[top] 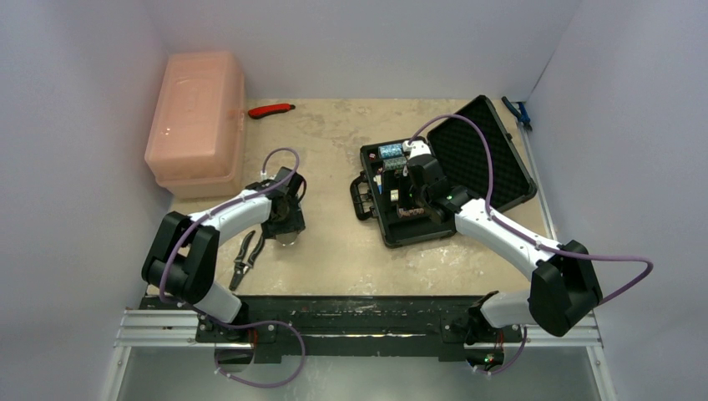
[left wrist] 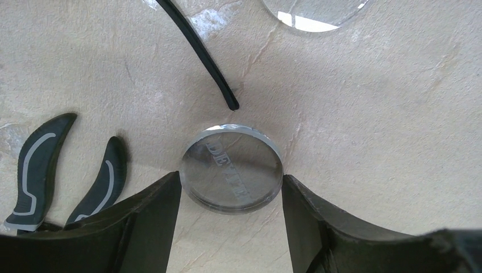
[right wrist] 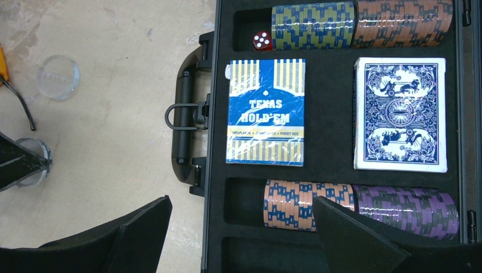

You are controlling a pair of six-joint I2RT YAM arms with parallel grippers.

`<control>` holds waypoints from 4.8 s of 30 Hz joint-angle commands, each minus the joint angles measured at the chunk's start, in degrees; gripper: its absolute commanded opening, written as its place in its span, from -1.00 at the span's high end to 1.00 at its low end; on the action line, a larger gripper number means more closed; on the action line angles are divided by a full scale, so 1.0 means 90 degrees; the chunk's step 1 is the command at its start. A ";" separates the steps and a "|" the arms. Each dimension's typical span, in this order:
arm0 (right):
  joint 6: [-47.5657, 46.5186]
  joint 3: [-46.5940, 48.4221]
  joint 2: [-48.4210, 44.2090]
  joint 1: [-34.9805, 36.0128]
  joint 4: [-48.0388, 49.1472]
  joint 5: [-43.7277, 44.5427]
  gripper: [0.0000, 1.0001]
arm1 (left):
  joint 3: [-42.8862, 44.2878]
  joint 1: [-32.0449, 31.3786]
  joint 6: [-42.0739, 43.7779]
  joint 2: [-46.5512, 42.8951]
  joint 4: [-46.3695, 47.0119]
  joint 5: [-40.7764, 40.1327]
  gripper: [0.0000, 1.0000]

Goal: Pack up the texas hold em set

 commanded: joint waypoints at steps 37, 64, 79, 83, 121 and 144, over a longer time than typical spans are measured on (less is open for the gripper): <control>0.0018 -0.0099 -0.0392 0.0011 0.0109 0.0065 -0.98 | 0.0710 -0.0973 0.0185 0.0163 -0.0118 -0.0214 1.00; 0.0197 -0.0205 -0.0733 0.0014 -0.0042 0.1294 -0.97 | 0.2831 -0.1628 0.0528 0.0854 -0.0801 -0.0237 1.00; 0.0341 -0.0383 -0.1374 0.0018 -0.0027 0.2505 -0.98 | 0.4198 -0.1826 0.0824 0.1754 -0.0814 0.0169 1.00; 0.0420 -0.0427 -0.1534 0.0017 -0.0024 0.2799 -0.98 | 0.4607 -0.1855 0.0905 0.2114 -0.0817 0.0362 1.00; 0.2877 -0.0328 -0.2542 0.0019 -0.1443 0.6054 -0.98 | 0.8289 -0.2270 0.0755 0.4850 0.0472 0.2574 1.00; 0.2931 -0.0403 -0.2444 0.0018 -0.1469 0.6020 -0.98 | 0.9320 -0.2324 0.0252 0.5863 0.0592 0.2470 0.98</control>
